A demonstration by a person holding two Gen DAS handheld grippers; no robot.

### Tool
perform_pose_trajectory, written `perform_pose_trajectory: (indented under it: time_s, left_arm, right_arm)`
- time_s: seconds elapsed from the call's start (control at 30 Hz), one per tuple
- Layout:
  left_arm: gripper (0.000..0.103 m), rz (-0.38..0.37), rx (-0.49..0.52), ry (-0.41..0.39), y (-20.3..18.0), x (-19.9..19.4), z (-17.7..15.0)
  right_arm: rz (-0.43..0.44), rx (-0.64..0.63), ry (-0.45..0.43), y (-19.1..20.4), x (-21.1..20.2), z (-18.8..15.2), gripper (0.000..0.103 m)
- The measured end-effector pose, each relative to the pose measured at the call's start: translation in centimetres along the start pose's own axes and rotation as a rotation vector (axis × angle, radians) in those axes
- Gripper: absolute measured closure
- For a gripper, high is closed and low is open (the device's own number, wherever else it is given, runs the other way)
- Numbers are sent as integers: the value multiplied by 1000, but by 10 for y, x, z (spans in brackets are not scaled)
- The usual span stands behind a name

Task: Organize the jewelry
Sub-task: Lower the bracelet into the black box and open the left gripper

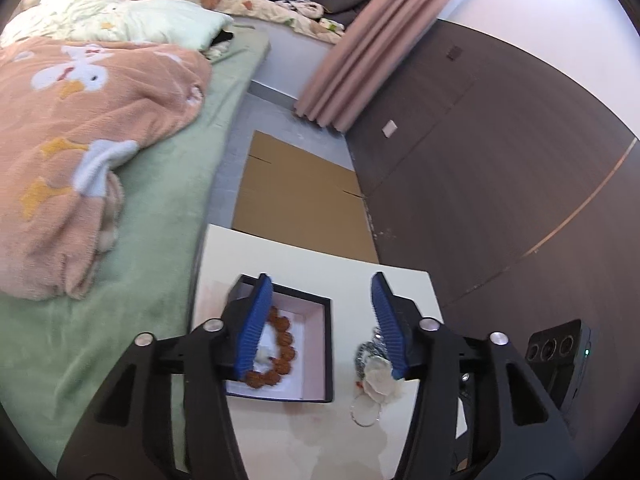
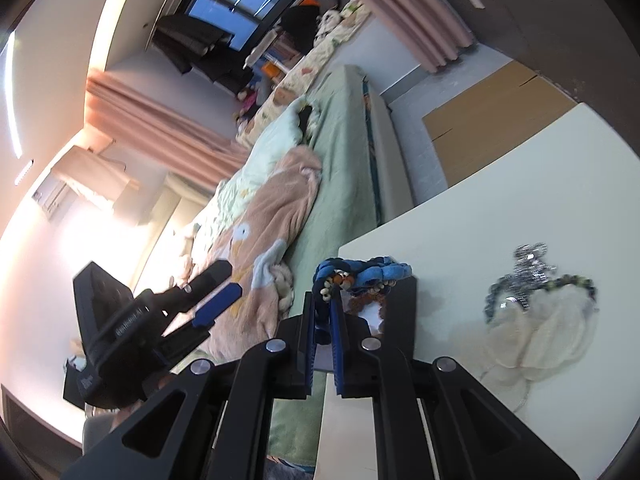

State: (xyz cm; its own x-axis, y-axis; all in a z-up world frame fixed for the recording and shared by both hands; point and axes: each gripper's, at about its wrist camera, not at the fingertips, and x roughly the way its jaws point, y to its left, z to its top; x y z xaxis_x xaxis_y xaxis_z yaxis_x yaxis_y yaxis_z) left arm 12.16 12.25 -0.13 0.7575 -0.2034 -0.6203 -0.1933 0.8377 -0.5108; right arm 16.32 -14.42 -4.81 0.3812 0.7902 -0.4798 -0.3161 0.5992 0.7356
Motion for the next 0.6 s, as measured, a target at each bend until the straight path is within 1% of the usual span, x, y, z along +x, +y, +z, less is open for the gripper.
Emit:
perform_pose_trajectory:
  time_s: [0.07, 0.1, 0.13, 0.17, 0.2, 0.23, 0.27, 0.3, 0.43, 0.47, 0.5, 0.57, 0.6]
  left_arm:
    - [36, 21, -7, -14, 5, -4, 2]
    - [35, 25, -9, -17, 7, -5, 2]
    - [32, 28, -11, -18, 8, -5, 3]
    - [30, 32, -15, -19, 10, -5, 2]
    - [29, 38, -20, -19, 11, -5, 2]
    - [28, 42, -24, -18, 12, -5, 2]
    - [26, 47, -27, -16, 13, -4, 1]
    - [25, 52, -30, -11, 14, -2, 0]
    - [22, 61, -24, 14, 13, 4, -6]
    - [22, 64, -18, 21, 11, 6, -8]
    - [22, 64, -14, 26, 9, 8, -9]
    - [18, 64, -5, 36, 4, 12, -13]
    - [18, 63, 1, 39, 1, 13, -15]
  right_arm:
    - [7, -12, 19, 5, 12, -4, 95]
    - [17, -17, 29, 7, 18, -5, 95]
    - [21, -29, 35, 11, 24, -6, 93]
    - [13, -51, 40, 15, 31, -7, 92]
    - [7, -70, 52, 18, 37, -8, 88]
    - [1, -79, 80, 18, 46, -10, 66]
    - [-5, -71, 82, 16, 48, -12, 38]
    - [-23, -70, 63, 14, 45, -13, 34]
    - [-61, -39, 39, 4, 24, -11, 34]
    - [-84, -33, 30, 1, 16, -12, 34]
    - [-111, -21, 23, -3, 8, -12, 32]
    - [-121, -5, 9, -10, -5, -12, 29]
    - [-143, -2, 6, -12, -11, -12, 27]
